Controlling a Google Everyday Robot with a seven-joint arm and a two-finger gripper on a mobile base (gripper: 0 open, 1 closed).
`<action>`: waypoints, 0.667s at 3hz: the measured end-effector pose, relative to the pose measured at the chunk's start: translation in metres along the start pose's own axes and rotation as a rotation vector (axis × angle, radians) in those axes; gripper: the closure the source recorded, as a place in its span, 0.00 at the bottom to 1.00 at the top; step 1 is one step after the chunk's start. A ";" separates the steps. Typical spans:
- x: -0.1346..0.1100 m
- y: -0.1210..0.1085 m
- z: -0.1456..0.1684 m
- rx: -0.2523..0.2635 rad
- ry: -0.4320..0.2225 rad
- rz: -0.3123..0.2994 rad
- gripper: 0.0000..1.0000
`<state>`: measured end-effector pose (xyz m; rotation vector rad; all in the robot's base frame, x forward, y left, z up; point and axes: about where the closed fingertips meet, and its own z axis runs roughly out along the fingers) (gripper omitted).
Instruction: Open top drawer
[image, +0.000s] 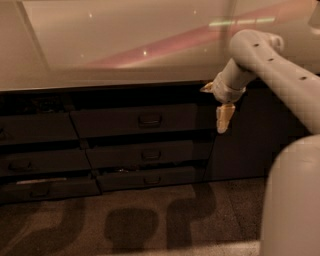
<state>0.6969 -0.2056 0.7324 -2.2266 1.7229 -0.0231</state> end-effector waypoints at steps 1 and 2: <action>0.021 0.005 0.038 -0.075 0.081 0.013 0.00; 0.021 0.005 0.038 -0.075 0.081 0.013 0.00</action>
Offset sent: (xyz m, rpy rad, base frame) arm 0.0074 -0.0095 -0.0330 -0.0757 0.0453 -0.0170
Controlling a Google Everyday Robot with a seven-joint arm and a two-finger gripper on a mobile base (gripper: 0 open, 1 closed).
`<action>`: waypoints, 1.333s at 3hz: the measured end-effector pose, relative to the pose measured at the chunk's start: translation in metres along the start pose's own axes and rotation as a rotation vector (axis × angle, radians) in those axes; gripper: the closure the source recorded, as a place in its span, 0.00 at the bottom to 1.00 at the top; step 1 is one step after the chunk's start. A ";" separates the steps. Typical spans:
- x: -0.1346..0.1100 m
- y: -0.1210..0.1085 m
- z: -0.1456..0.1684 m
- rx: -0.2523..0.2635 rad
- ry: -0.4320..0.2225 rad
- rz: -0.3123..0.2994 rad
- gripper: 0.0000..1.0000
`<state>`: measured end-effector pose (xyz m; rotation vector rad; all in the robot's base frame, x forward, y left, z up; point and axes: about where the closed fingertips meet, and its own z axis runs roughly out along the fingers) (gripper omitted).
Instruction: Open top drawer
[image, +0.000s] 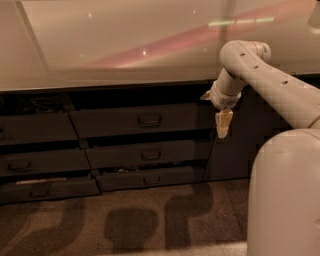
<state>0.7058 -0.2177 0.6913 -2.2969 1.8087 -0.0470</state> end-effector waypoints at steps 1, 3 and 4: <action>0.000 0.004 0.000 0.045 0.047 -0.021 0.00; -0.001 0.004 -0.059 0.286 0.223 -0.025 0.00; -0.001 0.004 -0.059 0.286 0.224 -0.025 0.00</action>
Offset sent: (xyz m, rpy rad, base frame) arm -0.0499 -0.0105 0.0188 -0.3719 -0.6158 0.0071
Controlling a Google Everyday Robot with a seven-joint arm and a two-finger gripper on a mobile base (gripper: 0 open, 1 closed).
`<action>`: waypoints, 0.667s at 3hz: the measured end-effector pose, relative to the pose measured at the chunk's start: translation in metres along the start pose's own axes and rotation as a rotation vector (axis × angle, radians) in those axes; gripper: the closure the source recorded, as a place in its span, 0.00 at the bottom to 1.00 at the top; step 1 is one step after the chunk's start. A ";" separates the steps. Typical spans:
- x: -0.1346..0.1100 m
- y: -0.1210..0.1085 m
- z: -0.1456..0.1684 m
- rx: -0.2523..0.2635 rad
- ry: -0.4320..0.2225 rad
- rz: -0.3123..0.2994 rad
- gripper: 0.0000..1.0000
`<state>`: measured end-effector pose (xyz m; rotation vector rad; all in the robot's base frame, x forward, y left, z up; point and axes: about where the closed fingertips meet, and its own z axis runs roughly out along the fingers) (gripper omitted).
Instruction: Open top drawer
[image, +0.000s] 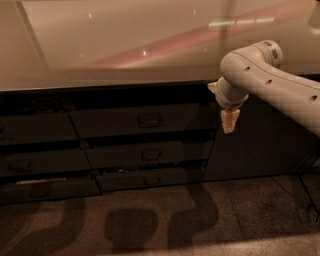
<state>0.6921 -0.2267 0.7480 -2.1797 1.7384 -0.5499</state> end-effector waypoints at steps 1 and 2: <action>0.017 -0.009 0.021 -0.042 0.054 0.034 0.00; 0.037 -0.010 0.045 -0.088 0.125 0.053 0.00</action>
Offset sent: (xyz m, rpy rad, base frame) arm 0.0565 -0.0596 -0.0476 -0.1828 0.0822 -0.1818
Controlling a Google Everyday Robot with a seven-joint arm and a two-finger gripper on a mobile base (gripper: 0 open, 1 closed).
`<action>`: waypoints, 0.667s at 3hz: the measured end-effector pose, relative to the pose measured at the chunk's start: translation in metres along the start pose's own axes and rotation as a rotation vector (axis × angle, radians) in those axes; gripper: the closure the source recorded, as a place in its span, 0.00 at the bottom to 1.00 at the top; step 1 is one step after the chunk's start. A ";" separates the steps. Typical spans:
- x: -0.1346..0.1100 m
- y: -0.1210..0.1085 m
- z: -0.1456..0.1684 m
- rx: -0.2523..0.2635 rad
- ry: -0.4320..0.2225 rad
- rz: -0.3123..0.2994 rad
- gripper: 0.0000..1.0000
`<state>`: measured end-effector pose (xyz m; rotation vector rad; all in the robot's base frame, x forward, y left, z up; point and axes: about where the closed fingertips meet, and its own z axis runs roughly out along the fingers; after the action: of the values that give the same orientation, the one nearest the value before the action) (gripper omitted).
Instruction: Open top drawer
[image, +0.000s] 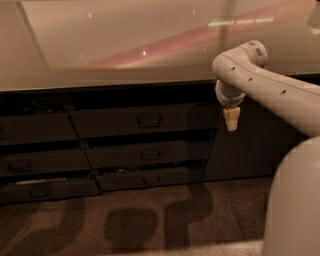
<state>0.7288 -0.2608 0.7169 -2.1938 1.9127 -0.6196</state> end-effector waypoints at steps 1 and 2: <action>0.012 0.001 0.018 -0.035 0.047 0.008 0.00; 0.012 0.001 0.018 -0.035 0.047 0.008 0.00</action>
Offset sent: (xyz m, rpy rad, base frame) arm 0.0069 -0.0127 -0.0127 -0.0382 0.0217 -0.0287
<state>0.7365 -0.2754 0.7023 -2.2107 1.9687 -0.6475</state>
